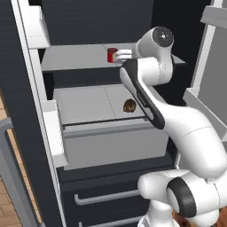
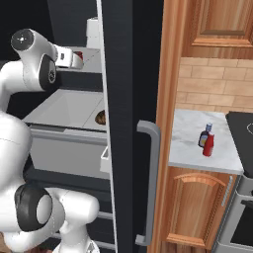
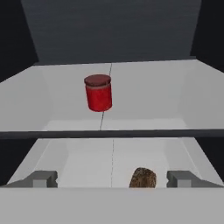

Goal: Place the ketchup and condiment bottle from the counter to the top shelf of the fridge. If the existing items in the fridge are on the top shelf, move them to other shelves.

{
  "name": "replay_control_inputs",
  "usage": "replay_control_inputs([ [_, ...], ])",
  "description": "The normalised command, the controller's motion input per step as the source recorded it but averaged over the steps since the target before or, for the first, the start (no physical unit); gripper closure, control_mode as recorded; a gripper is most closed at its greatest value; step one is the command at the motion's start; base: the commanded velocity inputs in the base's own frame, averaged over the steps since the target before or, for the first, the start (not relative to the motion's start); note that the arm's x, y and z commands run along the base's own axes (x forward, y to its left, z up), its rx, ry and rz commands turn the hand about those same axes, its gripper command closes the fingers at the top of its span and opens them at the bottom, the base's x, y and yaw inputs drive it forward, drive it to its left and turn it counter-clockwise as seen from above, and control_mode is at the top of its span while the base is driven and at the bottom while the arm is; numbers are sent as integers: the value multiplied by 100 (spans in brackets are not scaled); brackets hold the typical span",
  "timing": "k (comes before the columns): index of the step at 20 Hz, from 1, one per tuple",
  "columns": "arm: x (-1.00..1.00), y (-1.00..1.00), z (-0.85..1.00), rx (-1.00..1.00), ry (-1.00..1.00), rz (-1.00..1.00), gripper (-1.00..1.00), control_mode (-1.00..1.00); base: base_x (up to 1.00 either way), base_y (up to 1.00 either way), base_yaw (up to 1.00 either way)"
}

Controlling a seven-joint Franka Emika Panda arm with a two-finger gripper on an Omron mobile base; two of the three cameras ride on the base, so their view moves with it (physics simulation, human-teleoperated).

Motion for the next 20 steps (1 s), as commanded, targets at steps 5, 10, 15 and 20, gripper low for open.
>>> replay_control_inputs([
  [5,63,7,-15,0,0,0,-100,-100,0,0,0],
  [10,56,18,-12,0,0,0,-100,-100,0,0,0],
  [15,56,18,-12,0,2,0,-100,-100,0,0,0],
  [20,62,15,-12,0,1,0,-100,-100,0,0,0],
])
